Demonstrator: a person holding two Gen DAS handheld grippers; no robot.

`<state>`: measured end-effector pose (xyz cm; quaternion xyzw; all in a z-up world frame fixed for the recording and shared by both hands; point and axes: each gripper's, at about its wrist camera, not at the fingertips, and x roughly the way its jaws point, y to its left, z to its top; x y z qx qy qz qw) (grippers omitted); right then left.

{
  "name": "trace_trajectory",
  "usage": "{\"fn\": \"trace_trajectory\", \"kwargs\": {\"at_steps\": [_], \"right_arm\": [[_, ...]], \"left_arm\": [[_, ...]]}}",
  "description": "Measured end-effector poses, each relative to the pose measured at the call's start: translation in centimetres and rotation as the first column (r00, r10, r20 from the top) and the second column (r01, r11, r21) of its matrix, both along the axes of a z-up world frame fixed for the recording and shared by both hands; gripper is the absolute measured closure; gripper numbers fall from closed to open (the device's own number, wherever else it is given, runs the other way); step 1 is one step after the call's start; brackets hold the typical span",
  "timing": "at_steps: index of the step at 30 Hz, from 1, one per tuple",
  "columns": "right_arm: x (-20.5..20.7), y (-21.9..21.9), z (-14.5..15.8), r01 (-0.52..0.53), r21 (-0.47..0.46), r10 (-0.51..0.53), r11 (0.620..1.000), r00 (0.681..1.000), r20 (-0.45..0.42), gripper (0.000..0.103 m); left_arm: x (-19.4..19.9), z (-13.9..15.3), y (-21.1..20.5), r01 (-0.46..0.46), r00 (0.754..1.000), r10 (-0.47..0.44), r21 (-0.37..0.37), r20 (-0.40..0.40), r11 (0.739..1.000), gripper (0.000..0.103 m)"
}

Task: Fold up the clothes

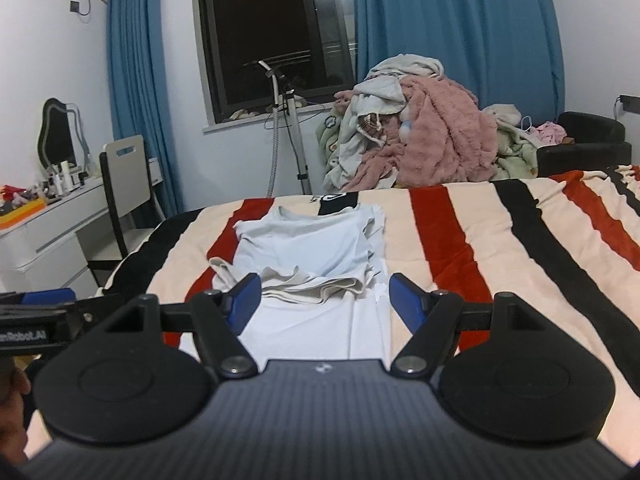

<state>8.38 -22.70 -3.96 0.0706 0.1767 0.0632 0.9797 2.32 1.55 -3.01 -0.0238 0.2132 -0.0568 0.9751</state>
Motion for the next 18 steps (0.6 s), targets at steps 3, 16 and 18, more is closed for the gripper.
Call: {"fn": "trace_trajectory", "kwargs": {"at_steps": [3,16,18], "right_arm": [[-0.11,0.16,0.0,-0.004,-0.006,0.004,1.0,1.0,0.0,0.03],[-0.14,0.18,-0.25,0.005,-0.016,-0.005,1.0,1.0,-0.014,0.03],[-0.08,0.16,-0.34,0.009,-0.017,-0.009,1.0,1.0,-0.017,0.03]], "left_arm": [[-0.19,0.11,-0.09,0.001,1.0,-0.001,0.004,0.008,1.0,0.006],[-0.45,0.08,0.02,0.014,1.0,-0.014,-0.034,0.008,0.999,0.006],[-0.23,-0.25,0.12,0.018,1.0,-0.018,-0.046,-0.009,0.999,0.006]]}}
